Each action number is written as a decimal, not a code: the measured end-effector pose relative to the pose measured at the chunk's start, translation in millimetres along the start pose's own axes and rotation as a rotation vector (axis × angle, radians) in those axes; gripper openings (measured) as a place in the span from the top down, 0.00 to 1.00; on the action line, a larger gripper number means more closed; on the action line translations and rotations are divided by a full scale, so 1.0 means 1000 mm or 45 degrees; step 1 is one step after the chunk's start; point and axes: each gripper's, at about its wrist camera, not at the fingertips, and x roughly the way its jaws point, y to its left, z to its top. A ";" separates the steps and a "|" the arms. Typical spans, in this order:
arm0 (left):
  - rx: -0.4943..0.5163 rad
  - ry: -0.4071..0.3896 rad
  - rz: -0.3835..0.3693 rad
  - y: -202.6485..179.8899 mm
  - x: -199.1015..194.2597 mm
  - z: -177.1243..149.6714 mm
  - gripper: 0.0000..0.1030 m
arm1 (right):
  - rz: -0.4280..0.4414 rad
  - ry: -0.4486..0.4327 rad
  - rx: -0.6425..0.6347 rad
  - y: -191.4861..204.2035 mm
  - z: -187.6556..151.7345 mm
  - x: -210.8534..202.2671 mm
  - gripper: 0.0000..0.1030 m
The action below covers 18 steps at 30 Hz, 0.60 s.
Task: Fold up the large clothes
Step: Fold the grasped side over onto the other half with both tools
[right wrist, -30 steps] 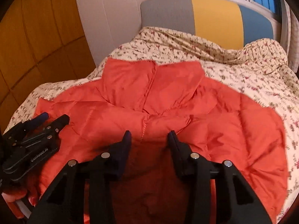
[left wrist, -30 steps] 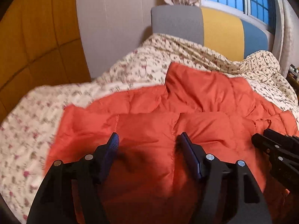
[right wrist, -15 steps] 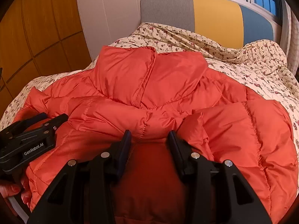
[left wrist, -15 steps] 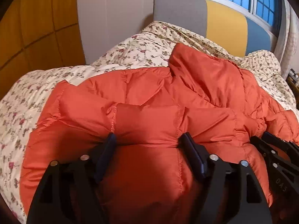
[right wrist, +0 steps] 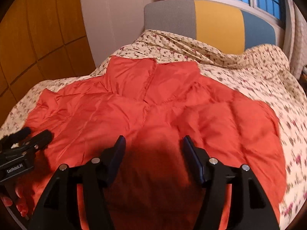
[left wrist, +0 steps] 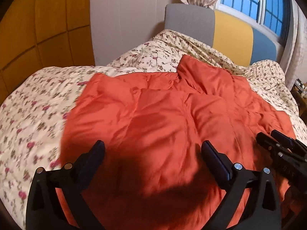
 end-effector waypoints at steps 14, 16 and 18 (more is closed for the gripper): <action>0.000 0.058 -0.004 0.047 -0.083 -0.081 0.03 | -0.047 0.073 0.202 -0.085 -0.080 -0.133 0.39; -0.006 0.058 0.016 0.058 -0.095 -0.093 0.03 | -0.072 0.073 0.224 -0.097 -0.096 -0.152 0.37; -0.013 0.048 0.053 0.071 -0.107 -0.104 0.03 | -0.103 0.080 0.239 -0.110 -0.113 -0.167 0.37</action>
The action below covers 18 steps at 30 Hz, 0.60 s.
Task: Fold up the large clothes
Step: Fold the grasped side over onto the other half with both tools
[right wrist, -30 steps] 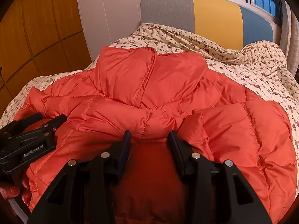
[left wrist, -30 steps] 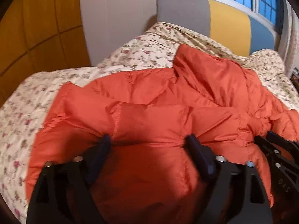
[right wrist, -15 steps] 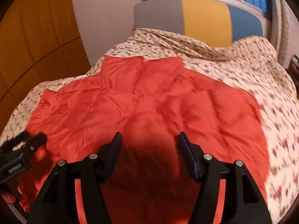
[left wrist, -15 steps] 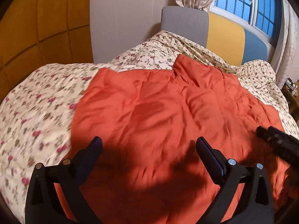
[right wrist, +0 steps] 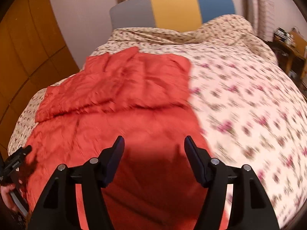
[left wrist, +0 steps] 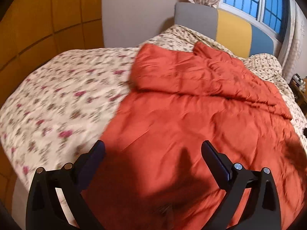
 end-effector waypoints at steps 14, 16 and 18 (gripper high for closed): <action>-0.183 0.060 -0.062 0.052 -0.035 -0.064 0.07 | -0.008 0.109 0.148 -0.062 -0.078 -0.041 0.36; -0.173 0.074 -0.077 0.052 -0.037 -0.073 0.07 | -0.001 0.121 0.155 -0.063 -0.085 -0.042 0.35; -0.176 0.077 -0.081 0.052 -0.039 -0.082 0.07 | 0.010 0.135 0.177 -0.067 -0.094 -0.044 0.33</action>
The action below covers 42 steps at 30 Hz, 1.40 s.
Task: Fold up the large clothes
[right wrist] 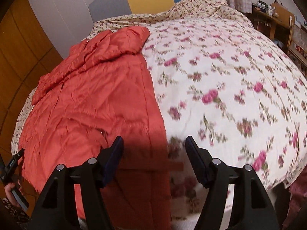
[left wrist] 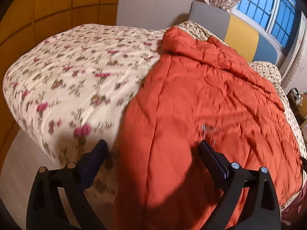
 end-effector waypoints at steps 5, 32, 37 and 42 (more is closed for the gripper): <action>-0.019 -0.001 -0.066 0.001 -0.007 -0.017 0.21 | 0.101 0.030 0.031 -0.002 -0.014 0.002 0.35; 0.040 -0.130 -0.477 -0.024 -0.108 -0.002 0.85 | 0.607 -0.090 0.044 -0.006 0.003 -0.082 0.89; -0.018 -0.204 -0.551 -0.031 -0.109 0.047 0.85 | 0.662 -0.148 0.086 0.003 0.050 -0.078 0.89; -0.056 -0.192 -0.560 -0.041 -0.092 0.098 0.85 | 0.709 -0.159 0.156 0.007 0.101 -0.058 0.89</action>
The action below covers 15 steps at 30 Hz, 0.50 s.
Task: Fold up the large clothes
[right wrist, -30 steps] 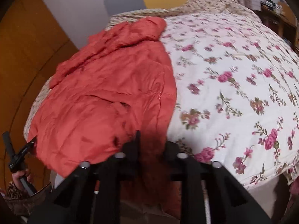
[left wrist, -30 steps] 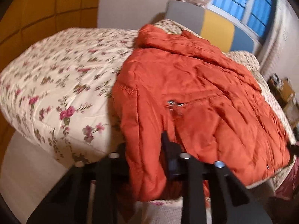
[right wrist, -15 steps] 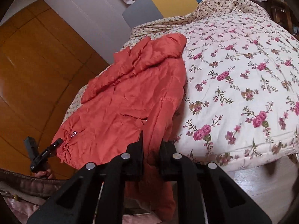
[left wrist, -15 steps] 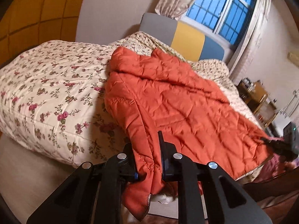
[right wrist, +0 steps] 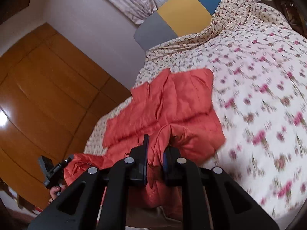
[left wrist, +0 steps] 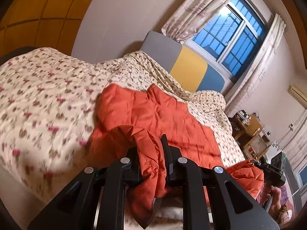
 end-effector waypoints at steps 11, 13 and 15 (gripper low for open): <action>-0.091 0.019 0.076 0.020 0.086 0.071 0.85 | -0.071 -0.009 0.160 -0.034 0.078 0.082 0.86; -0.096 0.036 0.108 0.026 0.106 0.079 0.85 | -0.128 0.010 0.178 -0.041 0.090 0.103 0.86; -0.106 0.058 0.148 0.034 0.126 0.087 0.85 | -0.180 0.031 0.192 -0.049 0.096 0.121 0.85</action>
